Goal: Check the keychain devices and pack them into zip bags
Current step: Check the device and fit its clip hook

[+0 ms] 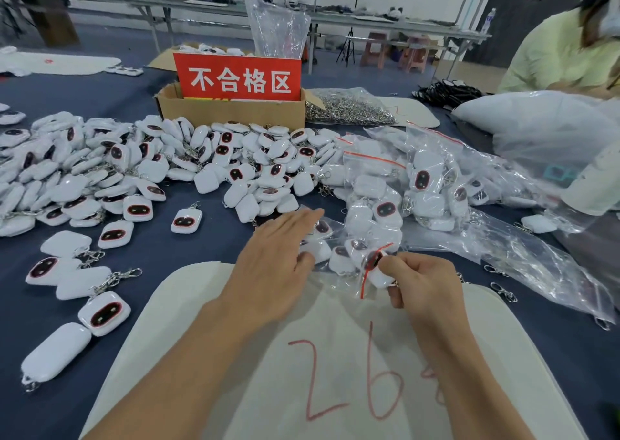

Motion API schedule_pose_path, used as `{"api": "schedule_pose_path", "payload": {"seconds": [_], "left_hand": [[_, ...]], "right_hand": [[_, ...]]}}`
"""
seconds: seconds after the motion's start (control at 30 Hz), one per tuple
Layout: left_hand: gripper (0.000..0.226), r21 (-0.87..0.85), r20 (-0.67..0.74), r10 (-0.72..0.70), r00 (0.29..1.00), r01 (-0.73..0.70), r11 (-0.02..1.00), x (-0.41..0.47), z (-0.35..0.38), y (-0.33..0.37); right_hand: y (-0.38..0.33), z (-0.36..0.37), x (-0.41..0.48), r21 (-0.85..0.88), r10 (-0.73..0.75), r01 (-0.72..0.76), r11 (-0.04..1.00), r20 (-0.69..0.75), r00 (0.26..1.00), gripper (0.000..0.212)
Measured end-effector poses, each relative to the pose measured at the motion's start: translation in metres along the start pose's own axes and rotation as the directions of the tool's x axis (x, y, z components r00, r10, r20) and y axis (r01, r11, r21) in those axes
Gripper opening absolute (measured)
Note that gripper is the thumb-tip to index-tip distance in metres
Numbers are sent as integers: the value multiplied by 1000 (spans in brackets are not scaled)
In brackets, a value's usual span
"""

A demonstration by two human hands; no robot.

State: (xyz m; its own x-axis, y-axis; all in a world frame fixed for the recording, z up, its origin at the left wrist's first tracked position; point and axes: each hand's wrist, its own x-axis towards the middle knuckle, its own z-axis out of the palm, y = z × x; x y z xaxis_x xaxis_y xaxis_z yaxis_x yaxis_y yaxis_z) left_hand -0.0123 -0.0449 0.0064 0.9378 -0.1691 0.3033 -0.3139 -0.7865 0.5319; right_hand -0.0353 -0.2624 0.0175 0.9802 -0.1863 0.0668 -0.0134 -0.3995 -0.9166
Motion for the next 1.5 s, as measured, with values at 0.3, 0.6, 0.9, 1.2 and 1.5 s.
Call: {"api": "schedule_pose_path", "payload": {"seconds": [0.3,0.6,0.9,1.2,1.5], "left_hand": [[55,47,59,28,998,-31,998,-1,5,2],[46,179,-223,129,966,-90,980,-27,21,66],[19,-21,-325,166,931,-183,983,-26,29,60],[26,27,-301,168,939,-168,985,-31,28,60],[25,-277,-112,119,987,-146,950,-32,23,53]], "right_hand": [[0,-2,2,99,18,-18,995,-1,1000,32],[-1,-1,1,200,38,-34,979,-19,999,35],[2,9,0,-7,-87,88,996,99,991,19],[1,9,1,23,-87,84,996,148,985,19],[-10,34,16,-354,-29,18,935,-26,999,32]]}}
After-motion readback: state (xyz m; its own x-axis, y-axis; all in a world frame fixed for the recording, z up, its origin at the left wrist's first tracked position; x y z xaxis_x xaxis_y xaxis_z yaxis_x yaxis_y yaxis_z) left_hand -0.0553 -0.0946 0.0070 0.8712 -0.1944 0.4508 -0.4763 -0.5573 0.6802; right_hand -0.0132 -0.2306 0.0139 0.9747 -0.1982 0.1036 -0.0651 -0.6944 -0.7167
